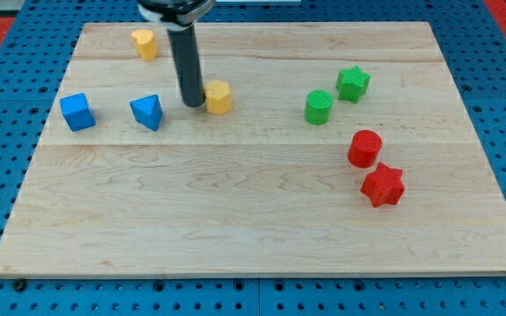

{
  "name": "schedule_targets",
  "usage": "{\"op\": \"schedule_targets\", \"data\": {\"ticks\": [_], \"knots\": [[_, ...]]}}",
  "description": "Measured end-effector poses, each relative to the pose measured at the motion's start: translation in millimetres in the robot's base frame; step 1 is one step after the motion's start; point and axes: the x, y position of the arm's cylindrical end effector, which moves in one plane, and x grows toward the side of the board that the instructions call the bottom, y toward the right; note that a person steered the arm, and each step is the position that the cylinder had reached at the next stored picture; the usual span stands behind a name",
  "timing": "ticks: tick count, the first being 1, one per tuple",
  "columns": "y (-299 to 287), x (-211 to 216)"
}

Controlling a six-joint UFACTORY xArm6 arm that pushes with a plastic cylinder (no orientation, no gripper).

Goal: Push the blue triangle to the top center

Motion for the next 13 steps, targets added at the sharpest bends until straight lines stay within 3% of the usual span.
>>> {"op": "schedule_targets", "data": {"ticks": [1, 2, 3, 4, 5, 6, 7, 8, 9, 12, 13], "knots": [[77, -6], [85, 54], [97, 60], [116, 95], [28, 127], [-86, 103], [-99, 74], [-56, 44], [-49, 21], [-83, -34], [-57, -56]]}}
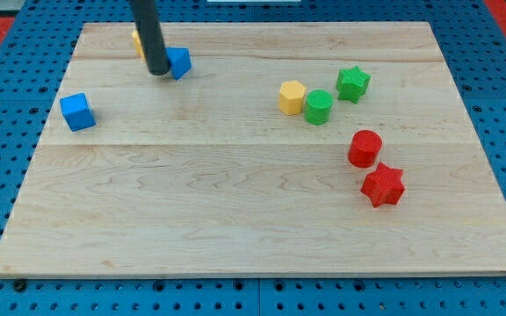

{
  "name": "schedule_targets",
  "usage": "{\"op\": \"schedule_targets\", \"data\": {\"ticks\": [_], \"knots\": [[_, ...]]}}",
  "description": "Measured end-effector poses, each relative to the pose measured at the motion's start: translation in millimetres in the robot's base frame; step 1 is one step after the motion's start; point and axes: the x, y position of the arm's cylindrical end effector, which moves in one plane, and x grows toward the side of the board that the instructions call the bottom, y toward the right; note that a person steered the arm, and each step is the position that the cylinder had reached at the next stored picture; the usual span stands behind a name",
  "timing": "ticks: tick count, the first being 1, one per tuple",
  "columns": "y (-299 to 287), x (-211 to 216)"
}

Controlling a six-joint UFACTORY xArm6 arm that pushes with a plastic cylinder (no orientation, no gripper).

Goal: Push the blue triangle to the top center

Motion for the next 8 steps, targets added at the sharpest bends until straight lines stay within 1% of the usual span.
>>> {"op": "schedule_targets", "data": {"ticks": [1, 2, 3, 4, 5, 6, 8], "knots": [[49, -7], [77, -12], [9, -17], [-4, -25], [47, -26], [76, -29], [80, -35]]}}
